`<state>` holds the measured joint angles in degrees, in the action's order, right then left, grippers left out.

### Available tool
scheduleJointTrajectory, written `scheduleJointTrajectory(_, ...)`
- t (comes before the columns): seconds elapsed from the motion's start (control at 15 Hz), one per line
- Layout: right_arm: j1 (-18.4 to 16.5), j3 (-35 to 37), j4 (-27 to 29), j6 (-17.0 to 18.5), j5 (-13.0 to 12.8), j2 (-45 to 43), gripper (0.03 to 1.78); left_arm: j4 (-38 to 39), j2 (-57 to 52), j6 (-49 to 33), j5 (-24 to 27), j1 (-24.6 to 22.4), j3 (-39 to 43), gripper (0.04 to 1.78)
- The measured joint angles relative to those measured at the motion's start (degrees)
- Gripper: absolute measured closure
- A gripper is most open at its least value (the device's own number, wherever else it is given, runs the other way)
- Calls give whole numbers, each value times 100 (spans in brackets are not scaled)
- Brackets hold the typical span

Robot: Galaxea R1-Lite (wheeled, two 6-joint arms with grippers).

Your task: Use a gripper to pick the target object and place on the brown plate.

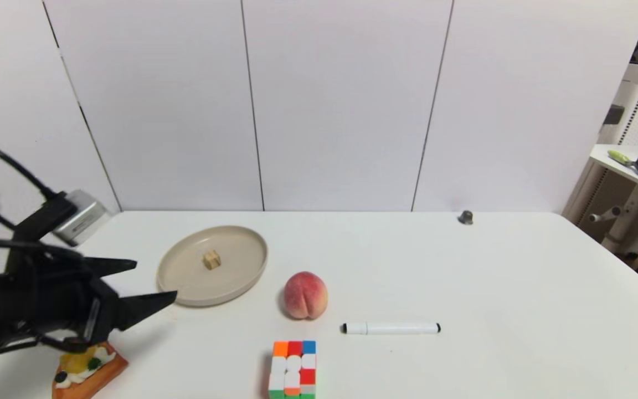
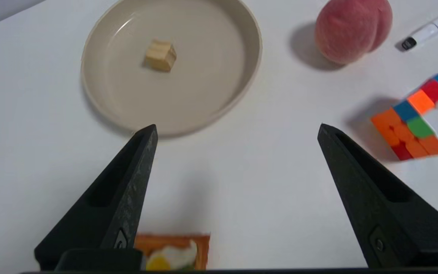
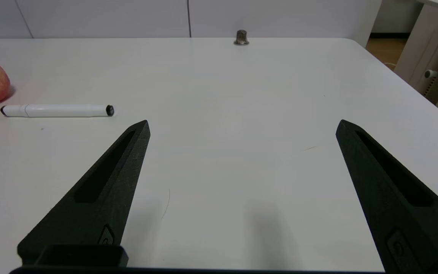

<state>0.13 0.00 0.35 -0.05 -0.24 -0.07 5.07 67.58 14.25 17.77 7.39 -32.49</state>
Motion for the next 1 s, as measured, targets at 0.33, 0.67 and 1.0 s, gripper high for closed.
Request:
scheduleJointTrajectory(0.33, 2, 0, -2, 2, -2, 0, 12, 245, -2684, -172, -63, -655, 1924, 21)
scheduleJointTrajectory(0.67, 2, 0, -2, 0, 0, 0, 12, -48, -5246, -384, -1251, -798, 3023, 16)
scheduleJointTrajectory(1.0, 2, 0, 0, 5, 0, 0, 12, -489, -6572, -701, -1517, -763, 3233, 15)
